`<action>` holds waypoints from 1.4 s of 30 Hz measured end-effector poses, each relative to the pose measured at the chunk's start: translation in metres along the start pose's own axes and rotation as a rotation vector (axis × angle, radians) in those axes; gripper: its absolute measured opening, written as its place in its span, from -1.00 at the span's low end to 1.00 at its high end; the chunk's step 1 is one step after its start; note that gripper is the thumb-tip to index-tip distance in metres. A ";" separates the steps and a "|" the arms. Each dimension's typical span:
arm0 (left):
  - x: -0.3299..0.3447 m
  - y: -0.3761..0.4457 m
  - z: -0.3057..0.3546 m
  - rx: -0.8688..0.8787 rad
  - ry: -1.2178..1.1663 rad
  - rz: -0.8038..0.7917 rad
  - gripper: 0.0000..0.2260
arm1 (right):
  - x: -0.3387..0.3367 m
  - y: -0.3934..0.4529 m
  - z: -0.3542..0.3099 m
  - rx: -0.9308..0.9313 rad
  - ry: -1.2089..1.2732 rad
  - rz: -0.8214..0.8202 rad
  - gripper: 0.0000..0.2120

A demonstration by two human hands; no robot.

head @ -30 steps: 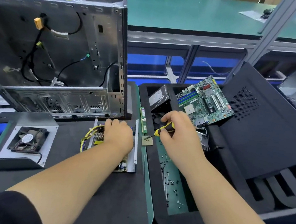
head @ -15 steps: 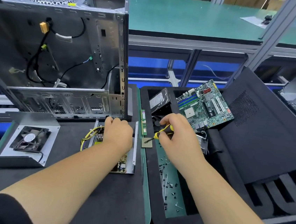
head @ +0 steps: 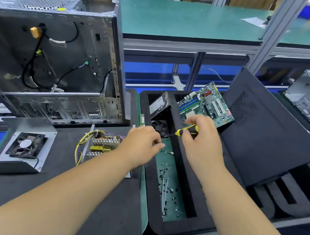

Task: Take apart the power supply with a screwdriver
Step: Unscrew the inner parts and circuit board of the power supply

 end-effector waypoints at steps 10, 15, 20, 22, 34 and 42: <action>0.013 -0.018 0.000 -0.040 -0.109 0.200 -0.74 | -0.007 -0.014 0.012 -0.043 0.077 -0.041 -0.77; -0.002 -0.055 -0.039 -0.153 -0.204 0.438 -0.86 | 0.013 -0.019 0.011 -0.064 0.199 -0.096 -0.76; 0.011 -0.085 -0.071 -0.300 -0.248 0.448 -0.74 | 0.034 -0.023 -0.003 -0.083 0.304 -0.172 -0.70; 0.018 -0.095 -0.078 -0.301 -0.233 0.418 -0.65 | 0.044 -0.026 -0.011 -0.095 0.339 -0.198 -0.74; 0.068 -0.122 -0.102 -0.058 0.197 0.347 -0.24 | 0.109 -0.057 -0.031 -0.150 0.141 -0.418 -0.78; 0.070 -0.116 -0.107 -0.104 0.146 0.401 -0.23 | 0.127 -0.062 -0.035 -0.170 -0.006 -0.458 -0.78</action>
Point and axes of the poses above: each hand's wrist, its own y-axis towards the middle knuckle, its own x-axis out of the palm, z = x × y, the point moved 6 cm from there along y, towards the middle knuckle, and after that the axes turned 6 degrees about y, right-handed, at the moved point
